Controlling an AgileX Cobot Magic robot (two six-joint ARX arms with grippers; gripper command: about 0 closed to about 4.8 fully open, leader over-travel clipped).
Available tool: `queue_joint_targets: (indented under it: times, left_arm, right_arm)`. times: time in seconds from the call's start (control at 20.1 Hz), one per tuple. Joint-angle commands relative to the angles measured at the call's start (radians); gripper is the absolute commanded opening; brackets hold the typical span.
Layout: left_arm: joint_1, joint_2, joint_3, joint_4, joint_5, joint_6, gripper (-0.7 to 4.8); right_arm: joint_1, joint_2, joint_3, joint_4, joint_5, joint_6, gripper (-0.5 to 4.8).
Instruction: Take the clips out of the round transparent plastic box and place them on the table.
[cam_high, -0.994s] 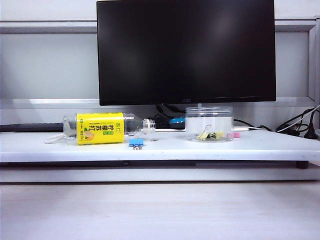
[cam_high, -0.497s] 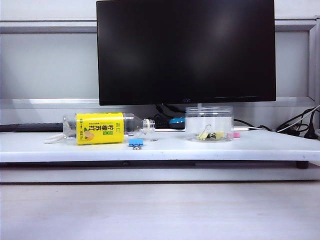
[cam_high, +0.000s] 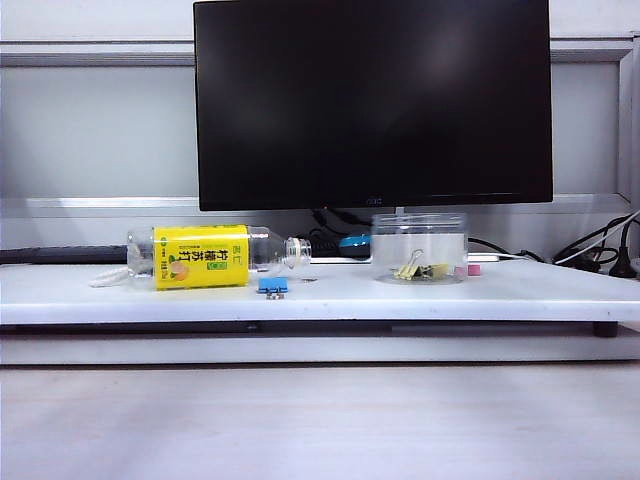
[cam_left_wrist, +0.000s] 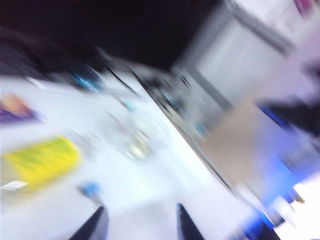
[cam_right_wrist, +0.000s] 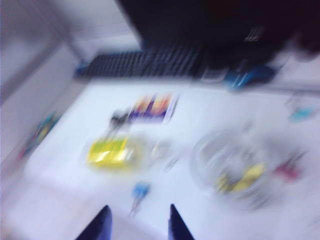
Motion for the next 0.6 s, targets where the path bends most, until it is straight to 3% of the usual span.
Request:
queue_joint_targets:
  times: [0.05, 0.15, 0.25, 0.4, 0.6]
  left_arm:
    - [-0.081, 0.089, 0.052, 0.010, 0.022, 0.097, 1.85]
    - [-0.208, 0.159, 0.098, 0.000, -0.116, 0.170, 1.86]
    - [-0.367, 0.237, 0.156, -0.061, -0.340, 0.304, 1.86]
    - [-0.555, 0.355, 0.214, -0.111, -0.628, 0.381, 1.86]
    - [-0.638, 0.510, 0.260, -0.111, -0.654, 0.389, 1.86]
  right_arm:
    - [0.001, 0.189, 0.176, -0.115, -0.073, -0.036, 1.50]
    - [0.001, 0.314, 0.283, -0.162, -0.072, -0.060, 1.50]
    - [0.001, 0.428, 0.374, -0.189, -0.072, -0.066, 1.50]
    - [0.001, 0.546, 0.471, -0.254, -0.075, -0.109, 1.50]
    - [0.002, 0.669, 0.583, -0.360, -0.069, -0.167, 1.50]
